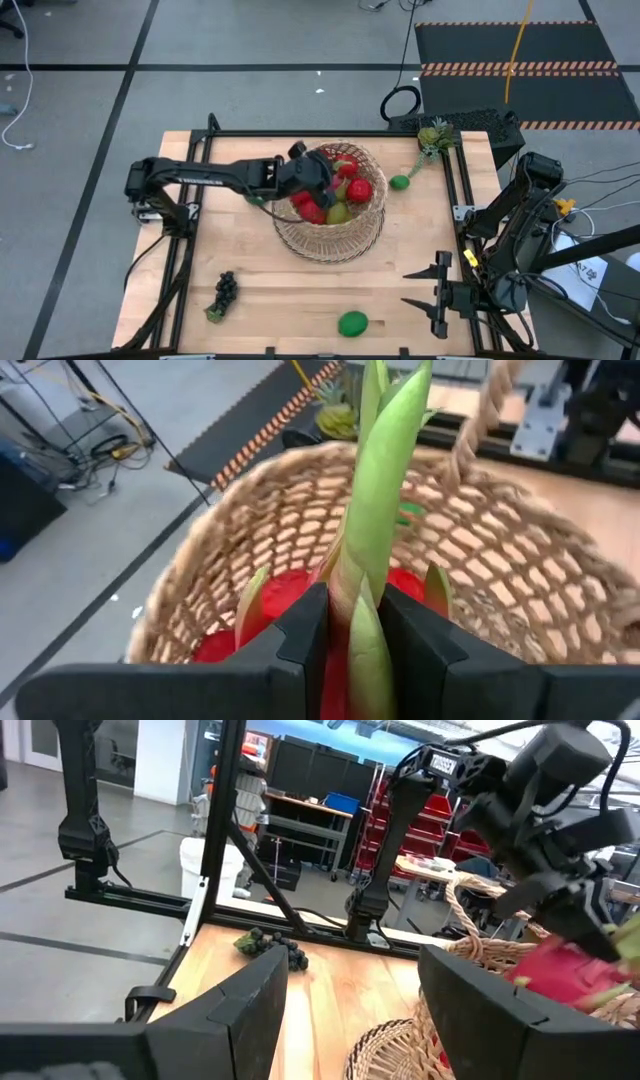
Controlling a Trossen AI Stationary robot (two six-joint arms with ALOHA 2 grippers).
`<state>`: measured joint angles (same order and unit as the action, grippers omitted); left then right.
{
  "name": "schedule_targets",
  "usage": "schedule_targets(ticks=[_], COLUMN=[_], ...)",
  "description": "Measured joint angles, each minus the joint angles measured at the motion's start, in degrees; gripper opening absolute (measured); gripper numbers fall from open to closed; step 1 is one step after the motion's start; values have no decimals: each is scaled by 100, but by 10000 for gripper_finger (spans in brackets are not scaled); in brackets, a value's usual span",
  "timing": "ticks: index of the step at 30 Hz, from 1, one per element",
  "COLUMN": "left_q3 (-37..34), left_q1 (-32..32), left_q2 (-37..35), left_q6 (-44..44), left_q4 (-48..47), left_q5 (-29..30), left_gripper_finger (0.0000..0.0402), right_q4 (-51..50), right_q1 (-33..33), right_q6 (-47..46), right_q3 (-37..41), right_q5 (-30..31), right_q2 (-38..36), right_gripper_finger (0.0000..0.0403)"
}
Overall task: Build produce basket
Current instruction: Put the dragon fruit into the basket
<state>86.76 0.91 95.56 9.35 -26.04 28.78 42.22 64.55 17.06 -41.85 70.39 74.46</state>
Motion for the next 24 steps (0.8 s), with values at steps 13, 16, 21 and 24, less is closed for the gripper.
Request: schedule_targets(ticks=[13,16,21,24], left_q3=[-4,-4,-4,-4], left_q1=[-57,-96,-181,-190], left_q2=[185,185,185,185], left_q6=[87,43,-140,-59], left_q4=[-334,-401,-448,-485], left_q5=[-40,-40,-40,-40], left_gripper_finger=[86,86,86,86], right_q4=[0,-2,0,0], right_q1=[0,0,0,0], right_q6=[-7,-9,-9,-11], right_q3=[0,0,0,0], right_q5=[0,0,2,2], right_q2=[-2,-2,-2,-2], right_gripper_finger=[220,220,220,220])
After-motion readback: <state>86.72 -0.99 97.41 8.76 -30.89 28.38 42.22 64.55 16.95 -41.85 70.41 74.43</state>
